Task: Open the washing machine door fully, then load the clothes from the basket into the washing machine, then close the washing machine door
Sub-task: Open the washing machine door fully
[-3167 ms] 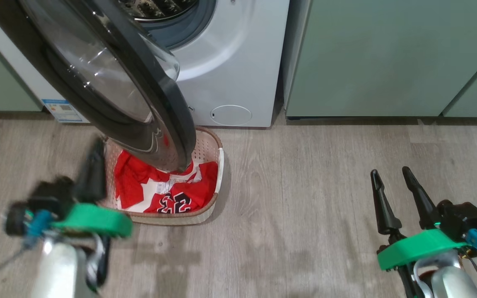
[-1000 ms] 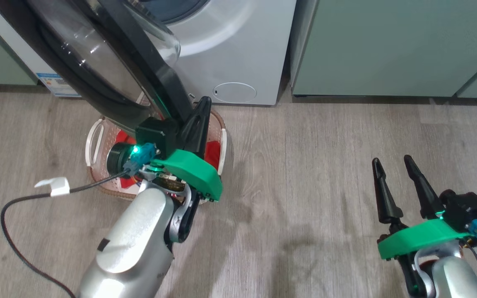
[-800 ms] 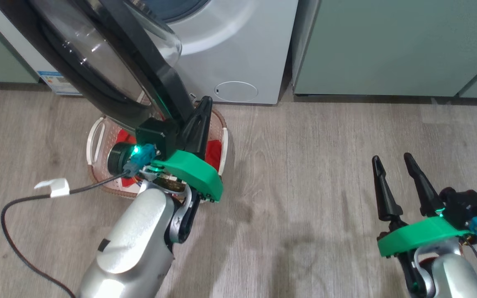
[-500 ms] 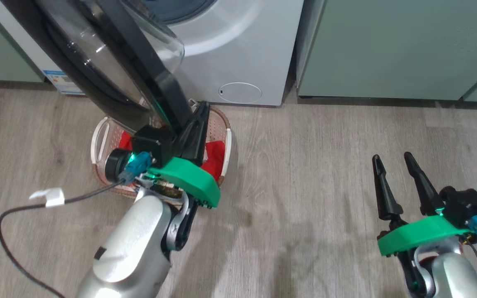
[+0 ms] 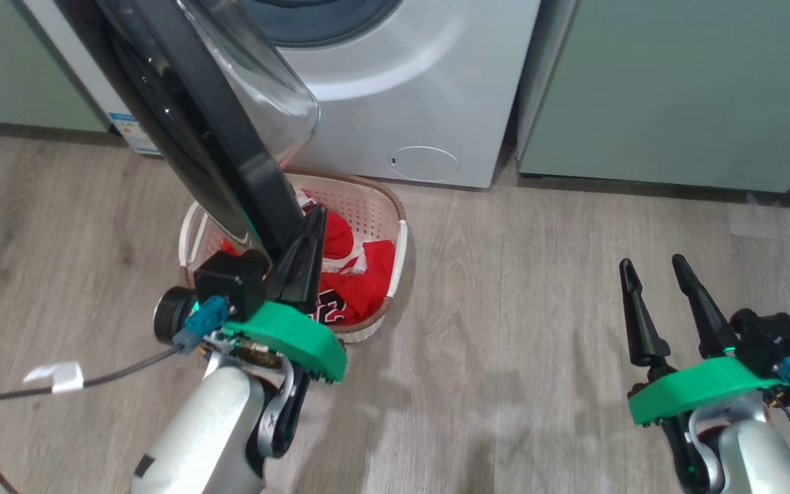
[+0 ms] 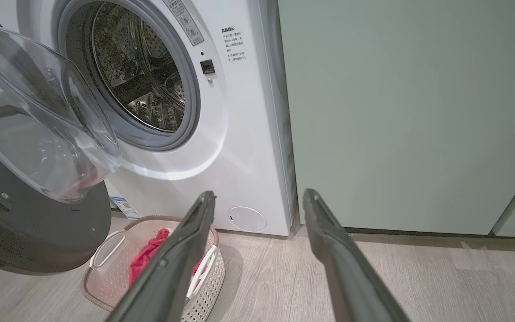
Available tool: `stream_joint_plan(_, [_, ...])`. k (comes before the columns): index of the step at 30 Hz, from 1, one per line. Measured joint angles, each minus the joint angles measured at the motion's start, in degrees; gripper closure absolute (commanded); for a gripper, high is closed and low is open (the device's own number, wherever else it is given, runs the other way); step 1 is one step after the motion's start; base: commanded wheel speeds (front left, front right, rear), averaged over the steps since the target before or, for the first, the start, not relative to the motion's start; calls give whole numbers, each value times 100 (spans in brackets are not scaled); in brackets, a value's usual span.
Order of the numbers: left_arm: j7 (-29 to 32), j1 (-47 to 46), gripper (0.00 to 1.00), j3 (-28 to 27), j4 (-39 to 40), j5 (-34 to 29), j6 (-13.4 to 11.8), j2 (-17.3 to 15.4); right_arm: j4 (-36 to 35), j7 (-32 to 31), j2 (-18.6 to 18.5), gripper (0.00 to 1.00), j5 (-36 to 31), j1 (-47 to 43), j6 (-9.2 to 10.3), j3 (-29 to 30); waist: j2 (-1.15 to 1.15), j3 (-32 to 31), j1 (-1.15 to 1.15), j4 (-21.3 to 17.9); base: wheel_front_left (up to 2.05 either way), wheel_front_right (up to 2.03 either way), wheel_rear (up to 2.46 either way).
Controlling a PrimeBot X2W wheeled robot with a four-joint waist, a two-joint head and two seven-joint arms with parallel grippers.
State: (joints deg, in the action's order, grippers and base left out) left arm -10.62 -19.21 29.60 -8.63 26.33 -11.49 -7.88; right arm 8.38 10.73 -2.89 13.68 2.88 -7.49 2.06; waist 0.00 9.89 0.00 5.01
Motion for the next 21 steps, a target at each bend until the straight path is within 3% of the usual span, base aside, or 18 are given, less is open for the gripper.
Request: stream_joint_plan(21, [18, 796, 100, -212, 735, 101, -468, -285, -123, -175, 0, 0, -54, -114, 0, 127, 0, -105, 0, 986, 0, 0, 0])
